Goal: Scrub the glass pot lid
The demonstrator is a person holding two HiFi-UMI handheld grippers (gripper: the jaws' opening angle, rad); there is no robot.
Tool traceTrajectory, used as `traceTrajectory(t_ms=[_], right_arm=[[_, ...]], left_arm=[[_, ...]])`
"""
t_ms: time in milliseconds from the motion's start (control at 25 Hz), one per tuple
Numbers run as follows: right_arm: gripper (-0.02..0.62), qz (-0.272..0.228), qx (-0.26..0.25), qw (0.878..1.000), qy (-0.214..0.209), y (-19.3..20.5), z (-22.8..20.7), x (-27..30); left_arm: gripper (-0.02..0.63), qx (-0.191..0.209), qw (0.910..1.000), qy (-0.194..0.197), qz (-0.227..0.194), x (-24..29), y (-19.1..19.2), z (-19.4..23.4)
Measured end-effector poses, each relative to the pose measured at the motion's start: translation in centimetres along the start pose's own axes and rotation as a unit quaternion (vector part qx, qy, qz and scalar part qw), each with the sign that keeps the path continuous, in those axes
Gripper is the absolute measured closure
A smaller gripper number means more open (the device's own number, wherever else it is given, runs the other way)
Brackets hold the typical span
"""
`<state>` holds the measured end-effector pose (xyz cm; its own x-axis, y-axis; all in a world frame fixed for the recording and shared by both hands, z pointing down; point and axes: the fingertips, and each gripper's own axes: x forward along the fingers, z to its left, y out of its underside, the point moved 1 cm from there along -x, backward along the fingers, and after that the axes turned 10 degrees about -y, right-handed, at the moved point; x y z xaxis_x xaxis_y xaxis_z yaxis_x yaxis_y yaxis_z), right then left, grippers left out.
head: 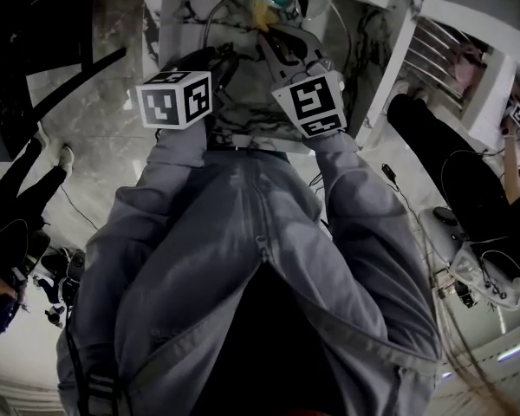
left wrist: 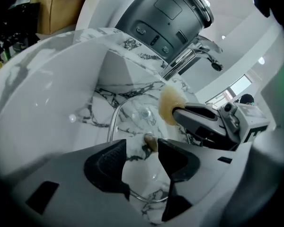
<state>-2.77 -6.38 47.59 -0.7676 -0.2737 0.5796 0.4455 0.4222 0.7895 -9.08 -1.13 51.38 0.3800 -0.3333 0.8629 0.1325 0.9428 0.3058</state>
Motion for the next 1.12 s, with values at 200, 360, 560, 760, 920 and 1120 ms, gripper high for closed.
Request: traceTrajectory(t_ms=[200, 360, 560, 760, 920, 1120], right_arm=[[0.554, 0.014, -0.004, 1.000, -0.009, 0.9, -0.7, 1.0], [0.554, 0.022, -0.001, 1.000, -0.015, 1.5, -0.9, 1.6], [0.554, 0.021, 0.000, 1.000, -0.021, 1.7, -0.9, 2.0], [0.554, 0.021, -0.003, 0.999, -0.029, 1.8, -0.9, 2.3], [0.554, 0.026, -0.014, 0.999, -0.033, 1.9, -0.9, 2.5], [0.554, 0.039, -0.033, 0.998, -0.035, 1.8, -0.9, 2.8]], left_arm=[[0.366, 0.015, 0.9991, -0.037, -0.013, 0.5, -0.5, 1.0], [0.344, 0.014, 0.9981, -0.056, -0.022, 0.5, -0.9, 1.7], [0.331, -0.005, 0.9977, -0.068, 0.000, 1.4, -0.1, 2.3], [0.321, -0.040, 0.9964, -0.057, 0.049, 3.4, 1.4, 2.7], [0.353, -0.048, 0.9951, -0.039, 0.077, 4.2, 2.2, 2.9], [0.450, -0.048, 0.9950, -0.041, 0.078, 4.0, 2.2, 2.9]])
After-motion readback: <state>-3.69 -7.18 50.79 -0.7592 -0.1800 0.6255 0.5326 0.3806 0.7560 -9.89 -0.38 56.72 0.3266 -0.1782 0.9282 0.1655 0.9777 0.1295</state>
